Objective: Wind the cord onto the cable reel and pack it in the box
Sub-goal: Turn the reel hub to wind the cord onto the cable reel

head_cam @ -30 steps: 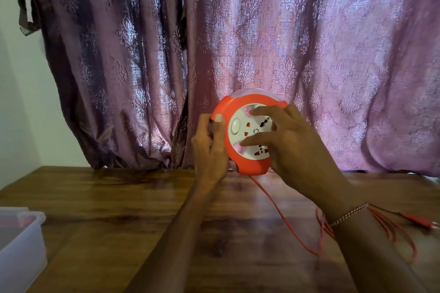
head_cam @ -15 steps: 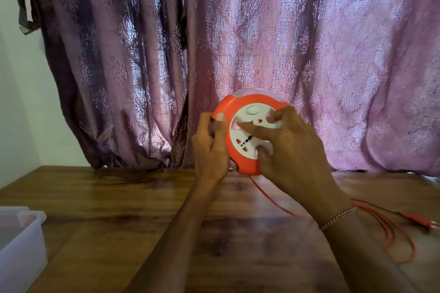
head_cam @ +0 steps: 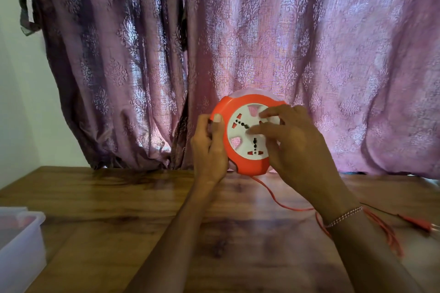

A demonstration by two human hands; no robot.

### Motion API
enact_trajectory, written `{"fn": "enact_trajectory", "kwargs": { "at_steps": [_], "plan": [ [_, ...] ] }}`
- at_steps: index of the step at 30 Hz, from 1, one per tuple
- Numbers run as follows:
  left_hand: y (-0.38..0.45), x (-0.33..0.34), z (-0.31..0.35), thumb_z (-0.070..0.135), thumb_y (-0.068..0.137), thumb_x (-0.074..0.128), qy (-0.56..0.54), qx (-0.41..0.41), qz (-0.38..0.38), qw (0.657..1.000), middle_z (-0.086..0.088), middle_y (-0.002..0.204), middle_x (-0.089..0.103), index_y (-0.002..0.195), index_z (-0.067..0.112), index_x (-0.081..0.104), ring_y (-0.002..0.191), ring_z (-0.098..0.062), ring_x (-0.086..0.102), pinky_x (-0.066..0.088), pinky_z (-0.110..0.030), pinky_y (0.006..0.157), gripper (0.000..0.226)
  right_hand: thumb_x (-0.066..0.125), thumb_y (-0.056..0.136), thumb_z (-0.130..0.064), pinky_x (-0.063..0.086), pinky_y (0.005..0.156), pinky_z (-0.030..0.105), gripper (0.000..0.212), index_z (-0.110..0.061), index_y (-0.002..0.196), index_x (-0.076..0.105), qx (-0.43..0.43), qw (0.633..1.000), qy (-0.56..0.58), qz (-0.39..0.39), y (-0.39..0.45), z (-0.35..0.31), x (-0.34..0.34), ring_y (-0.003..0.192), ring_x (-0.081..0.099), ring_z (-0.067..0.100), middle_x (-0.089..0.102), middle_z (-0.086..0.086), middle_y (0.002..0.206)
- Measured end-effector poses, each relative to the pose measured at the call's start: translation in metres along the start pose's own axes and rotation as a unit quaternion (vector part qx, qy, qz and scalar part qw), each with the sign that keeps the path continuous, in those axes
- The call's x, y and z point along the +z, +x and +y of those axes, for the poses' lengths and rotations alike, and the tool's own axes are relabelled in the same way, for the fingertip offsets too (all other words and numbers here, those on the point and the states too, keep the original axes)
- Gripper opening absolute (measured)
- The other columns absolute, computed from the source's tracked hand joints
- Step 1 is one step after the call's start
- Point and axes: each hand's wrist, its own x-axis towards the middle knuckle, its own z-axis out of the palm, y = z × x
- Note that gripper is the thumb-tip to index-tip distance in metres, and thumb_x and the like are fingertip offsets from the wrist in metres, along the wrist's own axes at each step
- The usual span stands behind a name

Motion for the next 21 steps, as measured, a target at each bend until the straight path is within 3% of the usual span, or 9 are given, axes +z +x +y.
{"fn": "enact_trajectory", "kwargs": {
  "at_steps": [2, 7, 11, 15, 17, 19, 21],
  "plan": [
    [0.001, 0.000, 0.000, 0.038, 0.102, 0.045, -0.004, 0.000, 0.002, 1.000, -0.031, 0.081, 0.057, 0.092, -0.006, 0.050, 0.069, -0.016, 0.049, 0.045, -0.052, 0.065, 0.045, 0.035, 0.078, -0.023, 0.054, 0.075, 0.043, 0.048, -0.031, 0.101, 0.077, -0.038, 0.999, -0.002, -0.032, 0.000, -0.001, -0.002, 0.114, 0.049, 0.030, 0.058, 0.004, 0.132],
    [0.001, -0.002, -0.001, 0.039, 0.102, 0.045, 0.002, 0.013, 0.001, 1.000, -0.030, 0.083, 0.059, 0.092, -0.003, 0.051, 0.071, -0.018, 0.051, 0.048, -0.054, 0.067, 0.044, 0.042, 0.076, -0.022, 0.052, 0.082, 0.046, 0.049, -0.041, 0.110, 0.072, -0.053, 0.995, -0.057, -0.061, -0.001, -0.007, -0.001, 0.118, 0.046, 0.033, 0.052, 0.004, 0.138],
    [0.001, -0.002, -0.003, 0.050, 0.099, 0.043, 0.018, 0.011, -0.003, 1.000, -0.016, 0.078, 0.064, 0.092, 0.005, 0.055, 0.068, -0.026, 0.058, 0.050, -0.052, 0.066, 0.047, 0.031, 0.075, -0.039, 0.051, 0.078, 0.043, 0.053, -0.045, 0.110, 0.071, -0.026, 0.998, -0.054, -0.018, -0.002, -0.011, 0.001, 0.108, 0.050, 0.034, 0.057, 0.009, 0.123],
    [0.000, -0.001, -0.004, 0.054, 0.097, 0.044, 0.024, 0.010, -0.008, 1.000, -0.009, 0.075, 0.064, 0.092, 0.010, 0.056, 0.063, -0.011, 0.056, 0.049, -0.047, 0.061, 0.046, 0.063, 0.076, -0.029, 0.051, 0.075, 0.038, 0.056, -0.051, 0.127, 0.056, 0.022, 0.998, -0.060, -0.013, -0.006, -0.007, 0.008, 0.105, 0.051, 0.030, 0.053, 0.008, 0.110],
    [0.000, -0.001, -0.005, 0.054, 0.097, 0.044, 0.032, 0.015, -0.010, 0.999, -0.008, 0.076, 0.063, 0.091, 0.010, 0.055, 0.062, -0.007, 0.054, 0.047, -0.045, 0.060, 0.045, 0.071, 0.074, -0.044, 0.053, 0.073, 0.038, 0.062, -0.052, 0.132, 0.051, 0.064, 0.995, -0.072, -0.011, -0.006, -0.008, 0.010, 0.099, 0.056, 0.030, 0.058, 0.007, 0.103],
    [0.000, 0.000, -0.005, 0.053, 0.097, 0.045, 0.032, 0.014, -0.008, 0.999, -0.007, 0.076, 0.064, 0.090, 0.011, 0.055, 0.063, -0.008, 0.054, 0.047, -0.045, 0.061, 0.044, 0.063, 0.072, -0.065, 0.054, 0.068, 0.037, 0.063, -0.051, 0.132, 0.050, 0.107, 0.991, -0.075, 0.020, -0.005, -0.011, 0.011, 0.088, 0.063, 0.030, 0.067, 0.004, 0.092],
    [0.000, 0.000, -0.005, 0.052, 0.097, 0.045, 0.028, 0.011, -0.008, 1.000, -0.007, 0.077, 0.066, 0.090, 0.012, 0.055, 0.064, -0.010, 0.056, 0.049, -0.045, 0.062, 0.042, 0.057, 0.076, -0.069, 0.056, 0.065, 0.037, 0.057, -0.044, 0.127, 0.059, 0.130, 0.988, -0.052, 0.060, -0.005, -0.013, 0.010, 0.079, 0.067, 0.030, 0.072, -0.002, 0.078]
  ]
}}
